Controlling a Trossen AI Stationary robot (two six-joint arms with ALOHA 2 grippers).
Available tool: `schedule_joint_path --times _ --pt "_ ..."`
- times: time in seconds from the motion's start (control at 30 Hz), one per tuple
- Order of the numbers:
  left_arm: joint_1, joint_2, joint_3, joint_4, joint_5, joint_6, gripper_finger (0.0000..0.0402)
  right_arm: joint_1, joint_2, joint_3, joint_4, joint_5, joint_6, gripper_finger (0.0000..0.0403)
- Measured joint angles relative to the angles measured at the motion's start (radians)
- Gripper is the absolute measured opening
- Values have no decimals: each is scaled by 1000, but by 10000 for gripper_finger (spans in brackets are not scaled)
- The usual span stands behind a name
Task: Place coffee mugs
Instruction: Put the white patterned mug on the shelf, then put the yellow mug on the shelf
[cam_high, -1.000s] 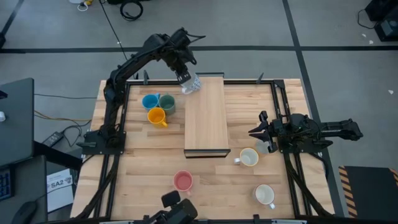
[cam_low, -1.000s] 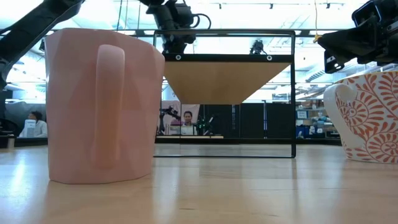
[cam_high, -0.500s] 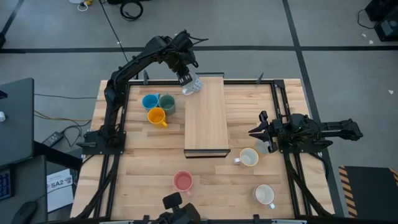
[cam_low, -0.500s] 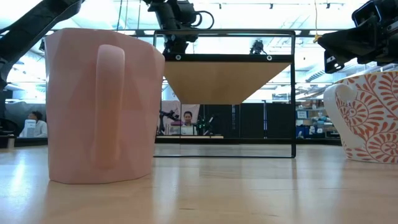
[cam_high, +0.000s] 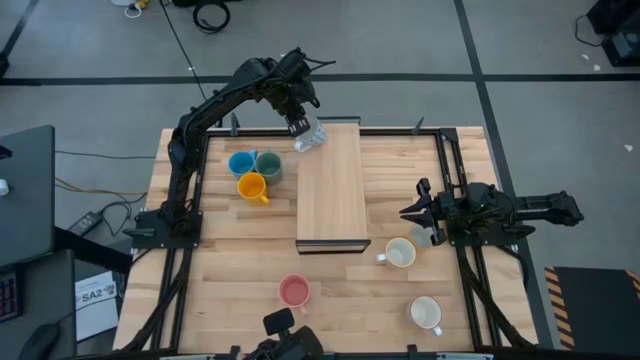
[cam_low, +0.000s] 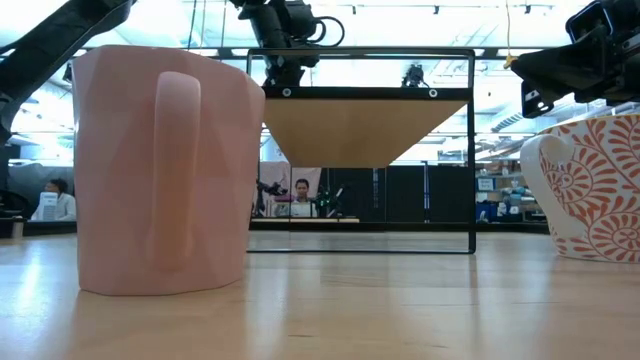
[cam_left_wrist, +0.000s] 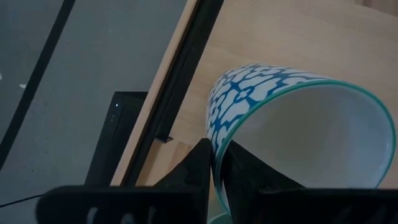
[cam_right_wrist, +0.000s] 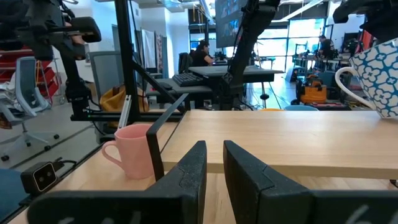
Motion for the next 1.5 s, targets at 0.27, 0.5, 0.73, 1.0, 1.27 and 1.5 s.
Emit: schedule_joint_path --times 0.27,0.5,0.73,1.0,1.27,1.5 --pt "0 0 0 22 1 -2 103 0 0 0 0 0 0 61" --pt "0 0 0 93 1 -3 121 0 0 0 0 0 0 61" --pt "0 0 0 115 1 -3 121 0 0 0 0 0 0 61" --pt "0 -7 0 113 0 -2 121 0 0 0 0 0 0 61" --pt "-9 -91 0 65 -10 -9 121 0 0 0 0 0 0 61" --pt "-47 -184 2 -162 -7 -134 121 0 0 0 0 0 0 61"
